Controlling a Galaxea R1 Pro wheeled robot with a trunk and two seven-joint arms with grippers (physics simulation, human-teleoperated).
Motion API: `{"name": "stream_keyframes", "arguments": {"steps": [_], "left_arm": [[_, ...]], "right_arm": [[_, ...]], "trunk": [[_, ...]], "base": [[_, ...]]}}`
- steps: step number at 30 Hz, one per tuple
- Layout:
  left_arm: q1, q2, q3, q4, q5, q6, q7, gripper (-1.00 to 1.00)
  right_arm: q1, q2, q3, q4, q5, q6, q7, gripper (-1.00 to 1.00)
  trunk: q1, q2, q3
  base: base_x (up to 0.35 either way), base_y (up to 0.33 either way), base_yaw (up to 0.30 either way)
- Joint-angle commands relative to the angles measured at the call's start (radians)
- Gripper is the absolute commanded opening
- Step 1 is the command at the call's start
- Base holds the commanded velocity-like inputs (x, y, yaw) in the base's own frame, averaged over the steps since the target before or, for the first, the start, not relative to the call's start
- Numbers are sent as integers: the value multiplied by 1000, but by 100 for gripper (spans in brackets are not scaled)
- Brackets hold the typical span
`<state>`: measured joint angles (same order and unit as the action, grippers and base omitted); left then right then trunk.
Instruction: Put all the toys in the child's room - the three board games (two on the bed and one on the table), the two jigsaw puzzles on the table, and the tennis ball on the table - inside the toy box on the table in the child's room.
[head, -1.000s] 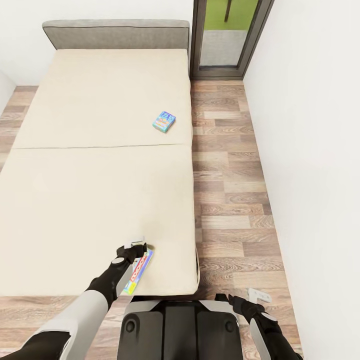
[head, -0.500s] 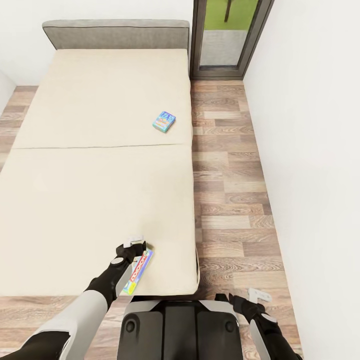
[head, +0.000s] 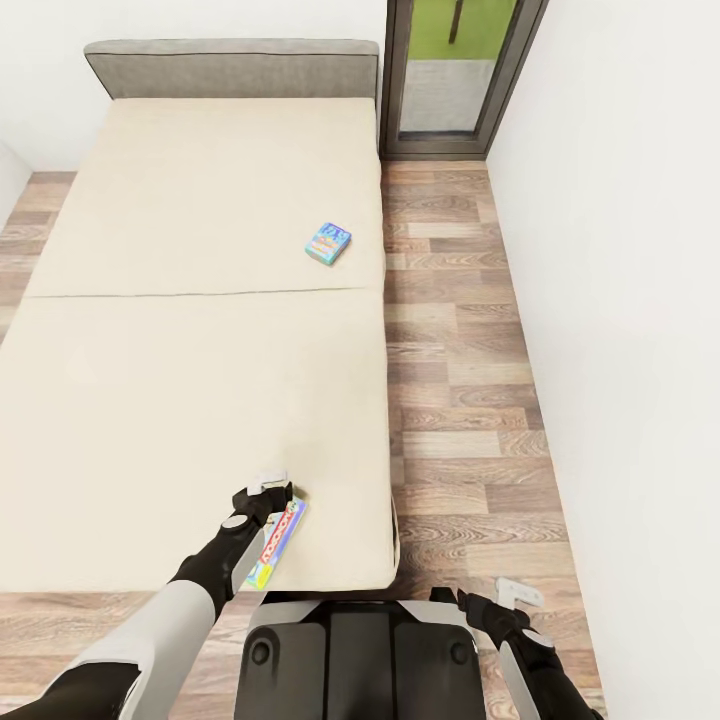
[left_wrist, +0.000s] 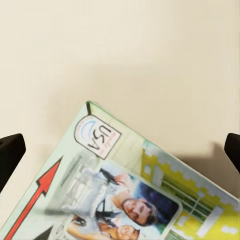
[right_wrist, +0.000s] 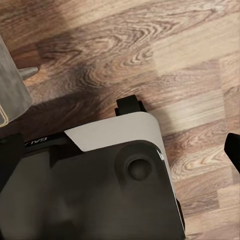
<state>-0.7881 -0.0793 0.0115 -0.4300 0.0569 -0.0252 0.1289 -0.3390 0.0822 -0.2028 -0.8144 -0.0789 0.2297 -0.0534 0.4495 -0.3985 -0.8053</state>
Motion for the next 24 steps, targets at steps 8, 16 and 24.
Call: {"name": "stream_keyframes", "arguments": {"steps": [8,16,24], "left_arm": [[0,0,-1,0,5,-2,2,100],[0,0,-4,1,3,-2,2,100],[0,0,-4,1,3,-3,2,100]], "right_arm": [[0,1,-2,-2,-9,5,-3,100],[0,1,-2,-2,-9,5,-3,100],[0,1,-3,-2,-9,5,-3,100]], "trunk": [[1,-1,-1],[1,-1,-1],[1,-1,-1]], "base": [[0,0,0],[-62,0,0],[-116,0,0]]}}
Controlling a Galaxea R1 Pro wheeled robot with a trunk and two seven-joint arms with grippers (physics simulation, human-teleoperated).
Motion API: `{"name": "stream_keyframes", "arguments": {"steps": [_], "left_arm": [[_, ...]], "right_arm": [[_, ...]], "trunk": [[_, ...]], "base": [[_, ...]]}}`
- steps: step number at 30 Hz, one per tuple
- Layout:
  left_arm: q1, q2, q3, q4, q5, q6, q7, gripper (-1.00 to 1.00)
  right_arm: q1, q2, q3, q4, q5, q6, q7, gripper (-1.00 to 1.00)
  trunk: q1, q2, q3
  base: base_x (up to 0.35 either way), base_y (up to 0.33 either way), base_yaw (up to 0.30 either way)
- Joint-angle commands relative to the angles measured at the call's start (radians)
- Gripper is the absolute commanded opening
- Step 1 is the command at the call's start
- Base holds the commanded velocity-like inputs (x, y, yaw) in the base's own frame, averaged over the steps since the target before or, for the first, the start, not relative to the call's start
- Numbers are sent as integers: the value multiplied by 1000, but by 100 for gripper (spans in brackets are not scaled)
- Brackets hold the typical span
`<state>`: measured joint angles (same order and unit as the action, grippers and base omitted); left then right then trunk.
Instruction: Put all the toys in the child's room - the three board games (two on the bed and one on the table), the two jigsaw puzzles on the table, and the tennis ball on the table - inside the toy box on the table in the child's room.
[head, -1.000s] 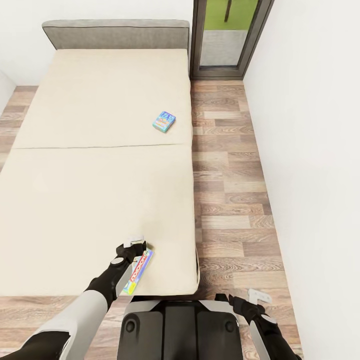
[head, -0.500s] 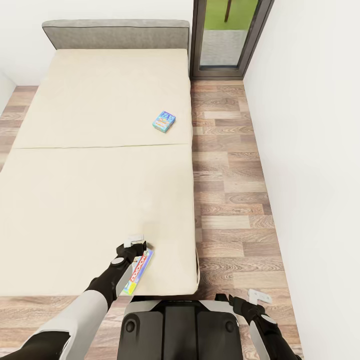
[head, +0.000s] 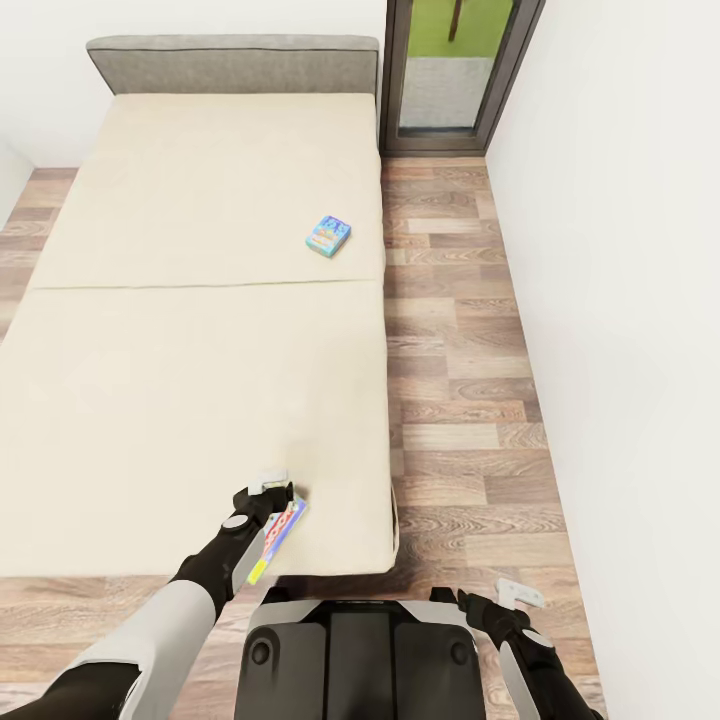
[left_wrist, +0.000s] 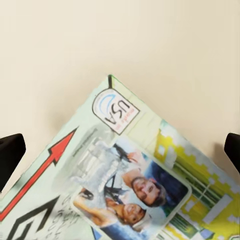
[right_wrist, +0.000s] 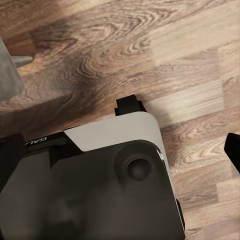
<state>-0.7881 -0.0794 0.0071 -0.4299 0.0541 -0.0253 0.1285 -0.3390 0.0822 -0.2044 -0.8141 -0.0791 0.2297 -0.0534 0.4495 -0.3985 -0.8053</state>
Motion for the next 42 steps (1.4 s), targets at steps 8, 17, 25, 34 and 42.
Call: {"name": "stream_keyframes", "arguments": {"steps": [8,17,25,34,42], "left_arm": [[0,0,-1,1,6,-4,2,100],[0,1,-1,0,5,-4,2,100],[0,1,-2,0,4,-4,2,100],[0,1,-3,0,4,-4,2,100],[0,1,-2,0,4,-4,2,100]], "right_arm": [[0,1,-1,-2,-8,5,-3,100],[0,1,-1,-2,-8,5,-3,100],[0,1,-1,-2,-8,4,-3,100],[0,1,0,-2,-8,4,-3,100],[0,1,0,-2,-7,4,-3,100]], "trunk": [[0,-1,-1],[0,-1,-1],[0,-1,-1],[0,-1,-1],[0,-1,-1]], "base": [[-10,0,0],[-7,0,0],[-113,0,0],[-18,0,0],[-1,0,0]]}}
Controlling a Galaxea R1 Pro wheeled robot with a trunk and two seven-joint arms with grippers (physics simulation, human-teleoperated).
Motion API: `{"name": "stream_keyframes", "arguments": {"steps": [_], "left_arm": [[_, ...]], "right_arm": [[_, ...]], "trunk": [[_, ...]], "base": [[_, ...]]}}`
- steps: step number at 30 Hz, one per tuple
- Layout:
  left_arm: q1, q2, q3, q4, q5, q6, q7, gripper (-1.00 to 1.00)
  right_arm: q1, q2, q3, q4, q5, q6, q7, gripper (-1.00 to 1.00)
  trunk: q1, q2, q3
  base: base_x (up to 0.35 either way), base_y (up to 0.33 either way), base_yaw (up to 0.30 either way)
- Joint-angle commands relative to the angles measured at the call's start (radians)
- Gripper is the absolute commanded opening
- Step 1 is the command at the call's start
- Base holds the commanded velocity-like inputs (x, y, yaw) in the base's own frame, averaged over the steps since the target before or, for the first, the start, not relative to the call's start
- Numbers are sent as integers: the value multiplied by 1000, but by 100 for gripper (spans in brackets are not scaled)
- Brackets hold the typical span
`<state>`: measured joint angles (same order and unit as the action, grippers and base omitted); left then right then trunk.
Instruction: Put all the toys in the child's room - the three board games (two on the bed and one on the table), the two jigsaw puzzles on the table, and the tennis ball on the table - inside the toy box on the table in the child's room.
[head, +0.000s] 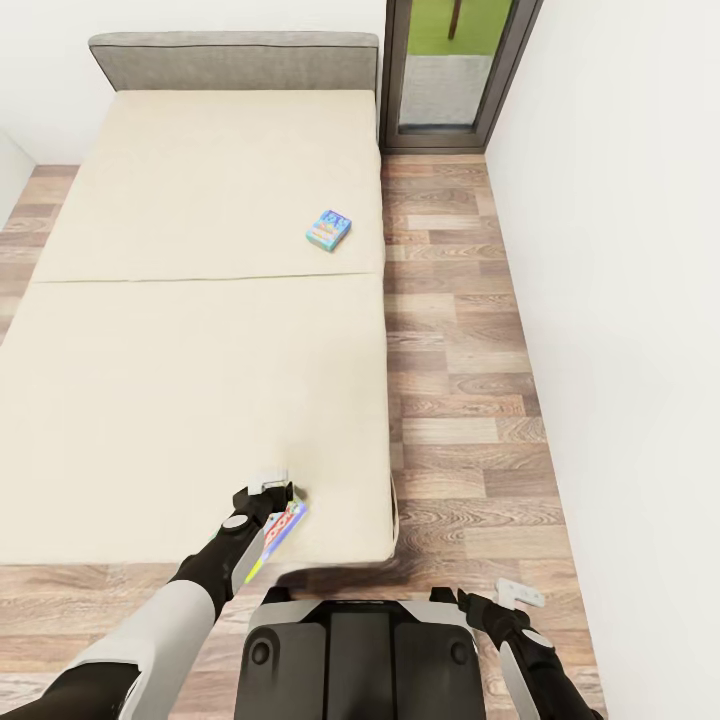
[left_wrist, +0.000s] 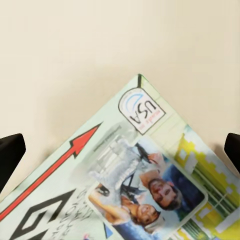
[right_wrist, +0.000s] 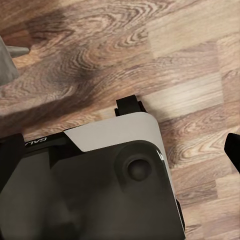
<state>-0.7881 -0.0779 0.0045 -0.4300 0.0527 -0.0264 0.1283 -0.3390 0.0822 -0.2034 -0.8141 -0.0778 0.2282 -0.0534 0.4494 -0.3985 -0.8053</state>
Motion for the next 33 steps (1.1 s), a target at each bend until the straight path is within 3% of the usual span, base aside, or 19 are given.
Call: {"name": "stream_keyframes", "arguments": {"steps": [1,33], "left_arm": [[0,0,0,1,6,-3,2,100],[0,0,0,1,6,-3,2,100]], "right_arm": [[0,1,-2,-2,-9,5,-3,100],[0,1,-2,-2,-10,5,-3,100]], "trunk": [[1,-1,-1],[1,-1,-1]], "base": [[0,0,0],[-27,0,0]]}}
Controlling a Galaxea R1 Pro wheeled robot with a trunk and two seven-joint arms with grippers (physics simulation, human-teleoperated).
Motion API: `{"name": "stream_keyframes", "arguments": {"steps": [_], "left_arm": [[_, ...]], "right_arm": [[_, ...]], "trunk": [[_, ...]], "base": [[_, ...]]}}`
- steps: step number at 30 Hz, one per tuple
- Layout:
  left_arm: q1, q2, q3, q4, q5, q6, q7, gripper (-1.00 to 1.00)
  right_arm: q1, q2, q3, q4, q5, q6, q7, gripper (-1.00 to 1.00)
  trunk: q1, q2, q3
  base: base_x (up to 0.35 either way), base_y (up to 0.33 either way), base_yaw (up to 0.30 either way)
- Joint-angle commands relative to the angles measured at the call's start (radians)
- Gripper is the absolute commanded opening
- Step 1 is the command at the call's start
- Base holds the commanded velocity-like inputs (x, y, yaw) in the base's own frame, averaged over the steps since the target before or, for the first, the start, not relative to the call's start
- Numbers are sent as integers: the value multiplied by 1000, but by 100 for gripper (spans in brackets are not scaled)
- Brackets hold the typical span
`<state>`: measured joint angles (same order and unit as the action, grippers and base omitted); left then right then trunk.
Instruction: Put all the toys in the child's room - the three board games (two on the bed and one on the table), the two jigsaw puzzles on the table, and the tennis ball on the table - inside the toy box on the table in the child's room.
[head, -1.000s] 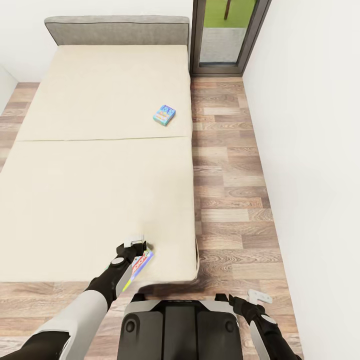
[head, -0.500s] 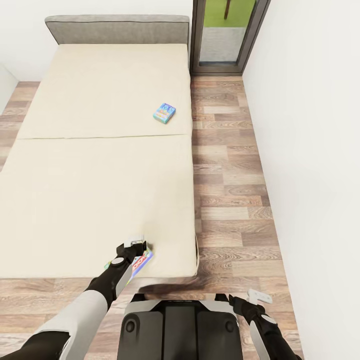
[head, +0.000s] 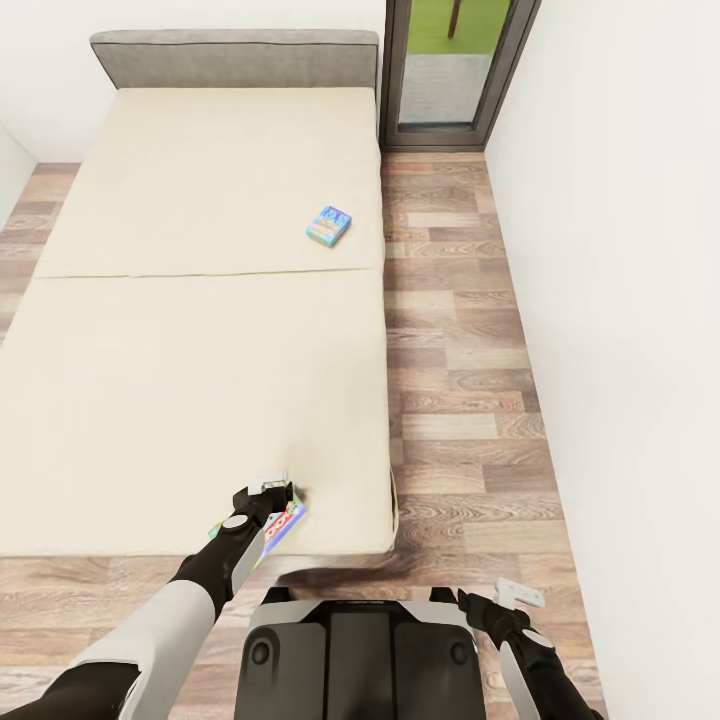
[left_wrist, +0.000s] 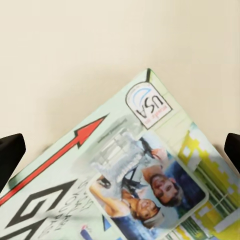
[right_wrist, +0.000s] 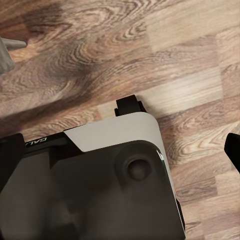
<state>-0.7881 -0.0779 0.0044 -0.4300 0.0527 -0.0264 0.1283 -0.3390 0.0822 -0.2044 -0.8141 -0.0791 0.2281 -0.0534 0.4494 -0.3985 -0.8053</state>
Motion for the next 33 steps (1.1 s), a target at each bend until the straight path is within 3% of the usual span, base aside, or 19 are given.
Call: {"name": "stream_keyframes", "arguments": {"steps": [1,33], "left_arm": [[0,0,0,1,6,-3,2,100],[0,0,0,1,6,-3,2,100]], "right_arm": [[0,1,-1,-2,-8,5,-3,100],[0,1,-1,-2,-8,5,-3,100]], "trunk": [[1,-1,-1],[1,-1,-1]], "base": [[-18,0,0],[-49,0,0]]}}
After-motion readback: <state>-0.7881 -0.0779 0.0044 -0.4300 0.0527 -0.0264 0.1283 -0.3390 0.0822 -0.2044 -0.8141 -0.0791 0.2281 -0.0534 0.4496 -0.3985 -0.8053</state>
